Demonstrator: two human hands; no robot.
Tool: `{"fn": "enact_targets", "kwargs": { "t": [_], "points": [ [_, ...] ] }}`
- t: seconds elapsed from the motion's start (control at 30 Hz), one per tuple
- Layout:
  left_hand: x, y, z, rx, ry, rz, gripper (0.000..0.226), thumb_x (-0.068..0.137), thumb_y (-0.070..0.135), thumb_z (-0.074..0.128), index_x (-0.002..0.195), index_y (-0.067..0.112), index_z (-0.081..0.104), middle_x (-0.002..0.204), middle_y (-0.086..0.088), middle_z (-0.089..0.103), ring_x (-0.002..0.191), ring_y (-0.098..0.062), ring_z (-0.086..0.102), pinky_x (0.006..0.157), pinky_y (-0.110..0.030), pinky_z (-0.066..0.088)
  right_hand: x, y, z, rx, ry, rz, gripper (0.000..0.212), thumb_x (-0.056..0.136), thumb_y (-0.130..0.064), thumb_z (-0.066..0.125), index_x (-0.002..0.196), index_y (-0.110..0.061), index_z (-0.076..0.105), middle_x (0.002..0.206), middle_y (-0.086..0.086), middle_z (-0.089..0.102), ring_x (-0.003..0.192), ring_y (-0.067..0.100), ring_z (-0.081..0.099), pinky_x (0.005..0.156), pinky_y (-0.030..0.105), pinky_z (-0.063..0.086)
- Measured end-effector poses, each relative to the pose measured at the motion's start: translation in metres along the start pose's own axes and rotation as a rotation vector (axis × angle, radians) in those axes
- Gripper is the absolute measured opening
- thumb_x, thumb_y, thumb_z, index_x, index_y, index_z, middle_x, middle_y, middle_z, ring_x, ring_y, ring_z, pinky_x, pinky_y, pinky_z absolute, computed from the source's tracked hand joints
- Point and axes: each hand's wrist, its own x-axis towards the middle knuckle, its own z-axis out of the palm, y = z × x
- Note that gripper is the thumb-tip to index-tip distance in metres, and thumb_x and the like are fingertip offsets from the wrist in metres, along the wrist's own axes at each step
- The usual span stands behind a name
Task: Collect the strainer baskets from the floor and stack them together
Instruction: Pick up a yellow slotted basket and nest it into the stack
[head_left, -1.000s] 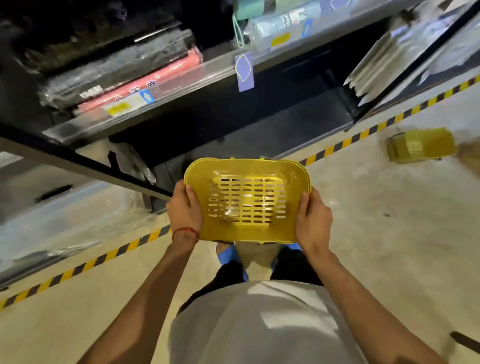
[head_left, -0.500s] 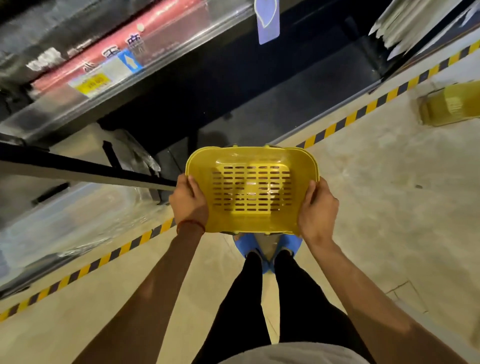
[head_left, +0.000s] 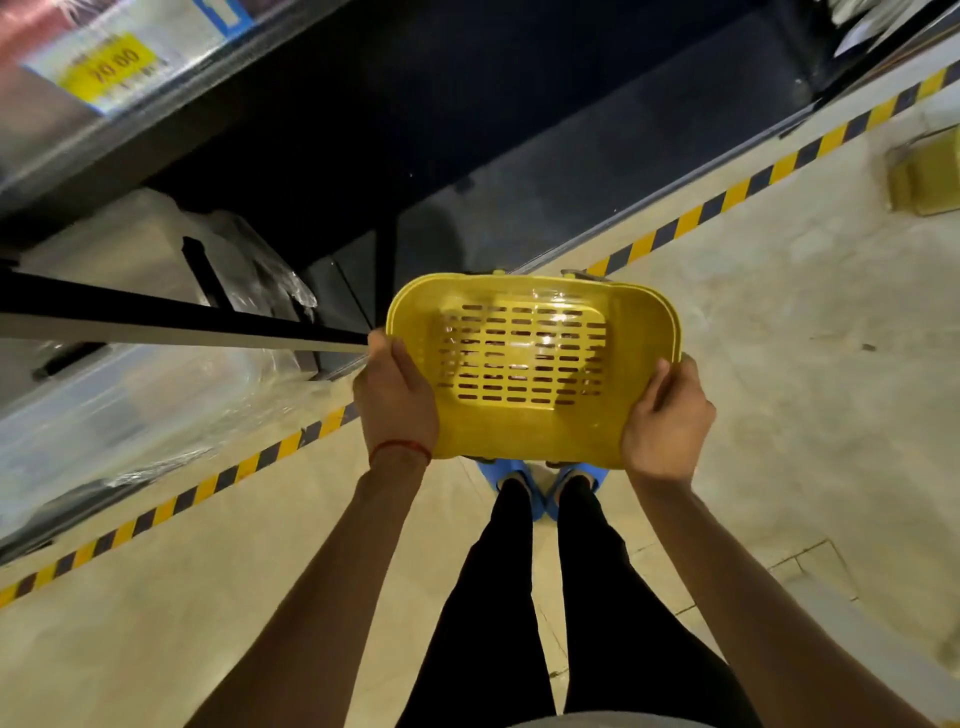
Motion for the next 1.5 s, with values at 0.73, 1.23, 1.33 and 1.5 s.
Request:
{"fn": "enact_targets", "kwargs": {
  "t": [0.73, 1.23, 1.33, 1.5],
  "points": [
    [-0.031, -0.002, 0.010, -0.016, -0.117, -0.154, 0.034, 0.106, 0.023, 0.031, 0.127, 0.003, 0.051, 0.093, -0.012, 0.058, 0.085, -0.022, 0.049, 0.077, -0.033, 0.044, 0.010, 0.026, -0.007, -0.008, -0.138, 0.003, 0.035, 0.109, -0.027, 0.036, 0.126, -0.005, 0.058, 0.102, 0.003, 0.063, 0.085, 0.018, 0.057, 0.080, 0.028, 0.044],
    [-0.003, -0.037, 0.084, 0.118, -0.240, -0.251, 0.035, 0.105, 0.020, 0.029, 0.133, 0.003, 0.043, 0.093, -0.007, 0.044, 0.086, -0.019, 0.041, 0.076, -0.033, 0.038, 0.029, 0.077, 0.066, 0.120, -0.170, -0.003, 0.035, 0.107, -0.033, 0.034, 0.126, -0.012, 0.053, 0.084, -0.021, 0.056, 0.075, -0.004, 0.058, 0.062, 0.000, 0.041],
    [0.003, -0.037, 0.086, 0.119, -0.270, -0.254, 0.034, 0.105, 0.021, 0.030, 0.133, 0.004, 0.041, 0.091, -0.007, 0.048, 0.083, -0.021, 0.046, 0.071, -0.032, 0.035, 0.035, 0.074, 0.065, 0.122, -0.213, -0.034, 0.055, 0.095, -0.055, 0.031, 0.122, -0.012, 0.053, 0.086, -0.011, 0.060, 0.078, 0.001, 0.060, 0.065, 0.013, 0.049],
    [-0.005, -0.034, 0.074, 0.093, -0.330, -0.259, 0.040, 0.102, 0.020, 0.041, 0.139, 0.006, 0.037, 0.125, -0.016, 0.055, 0.113, -0.033, 0.054, 0.091, -0.043, 0.046, 0.034, 0.077, 0.039, 0.002, -0.287, -0.094, 0.035, 0.106, -0.039, 0.035, 0.119, -0.012, 0.053, 0.096, 0.001, 0.065, 0.083, 0.018, 0.064, 0.073, 0.036, 0.056]
  ]
}}
